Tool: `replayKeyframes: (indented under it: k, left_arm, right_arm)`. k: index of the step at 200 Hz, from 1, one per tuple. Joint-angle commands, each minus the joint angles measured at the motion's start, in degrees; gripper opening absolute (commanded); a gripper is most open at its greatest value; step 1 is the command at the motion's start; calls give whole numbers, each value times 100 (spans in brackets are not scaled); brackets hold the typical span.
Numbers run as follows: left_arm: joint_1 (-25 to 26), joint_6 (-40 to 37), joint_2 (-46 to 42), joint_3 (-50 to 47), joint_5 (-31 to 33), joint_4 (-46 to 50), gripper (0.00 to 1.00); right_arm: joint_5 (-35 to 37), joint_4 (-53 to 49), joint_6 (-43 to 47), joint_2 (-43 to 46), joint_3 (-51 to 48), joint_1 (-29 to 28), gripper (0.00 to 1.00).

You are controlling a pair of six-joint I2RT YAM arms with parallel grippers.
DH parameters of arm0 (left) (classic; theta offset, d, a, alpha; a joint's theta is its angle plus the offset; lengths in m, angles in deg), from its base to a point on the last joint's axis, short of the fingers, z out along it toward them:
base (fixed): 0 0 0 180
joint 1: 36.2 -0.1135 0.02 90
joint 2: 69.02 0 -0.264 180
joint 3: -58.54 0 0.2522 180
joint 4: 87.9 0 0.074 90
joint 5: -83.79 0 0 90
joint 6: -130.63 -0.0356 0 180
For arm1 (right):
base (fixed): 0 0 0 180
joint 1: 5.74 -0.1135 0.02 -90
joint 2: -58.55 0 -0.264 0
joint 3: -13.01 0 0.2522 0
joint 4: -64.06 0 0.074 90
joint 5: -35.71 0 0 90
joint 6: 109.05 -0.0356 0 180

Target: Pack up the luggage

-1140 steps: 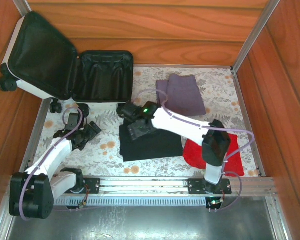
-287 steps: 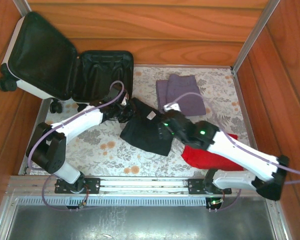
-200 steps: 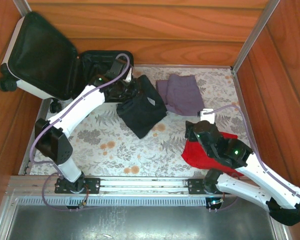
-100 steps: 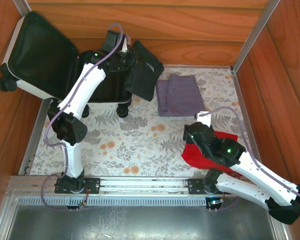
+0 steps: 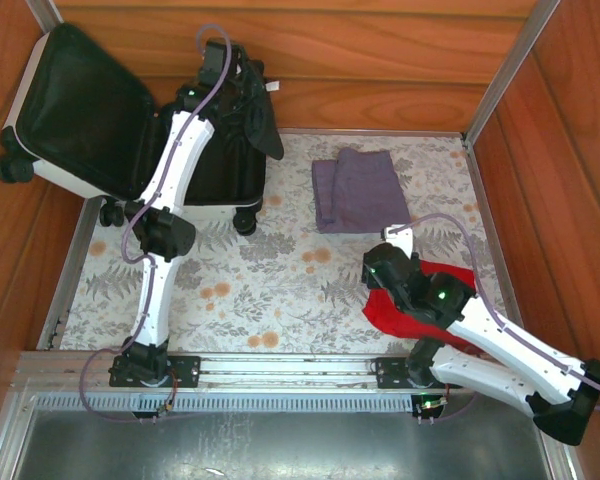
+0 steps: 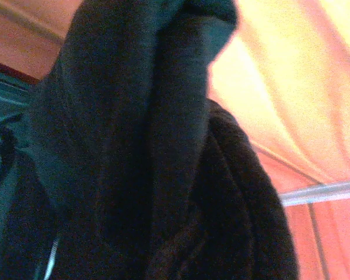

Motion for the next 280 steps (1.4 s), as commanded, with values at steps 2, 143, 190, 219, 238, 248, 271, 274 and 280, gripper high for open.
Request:
replayKeyframes:
  k: [2,143,190,219,238,248,271,274,280]
  left_arm:
    - [-182,328,1,309,692,-339,0]
    - [-502,884,-5,-83,2377,-1147,0]
    - [-589,740,2,38,2520,-1205,0]
    - [-672,742,6,34,2487,-1231,0]
    - [-707,764,-6,-14,2465,-1231,0]
    - [-723,778,-14,-38,2448,-1231,0]
    - [-731,804,-48,-77,2473,-1231,0]
    - [-737,804,-52,-86,2478,-1231,0]
    - [-733,804,-67,-104,2500,-1231,0]
  right_arm:
    - [-80,198,-18,-45,-152,74,72]
    - [-487,754,461,-868,-146,342,73]
    - [-592,866,552,-942,-171,430,73]
    - [-665,964,602,-1009,-167,492,74]
    - [-713,1007,610,-1060,-167,518,74]
    - [-744,1016,610,-1084,-167,527,74]
    - [-769,1026,610,-1093,-158,544,74]
    - [-777,1021,610,-1090,-158,544,74]
    - [-766,1011,610,-1089,-160,551,74]
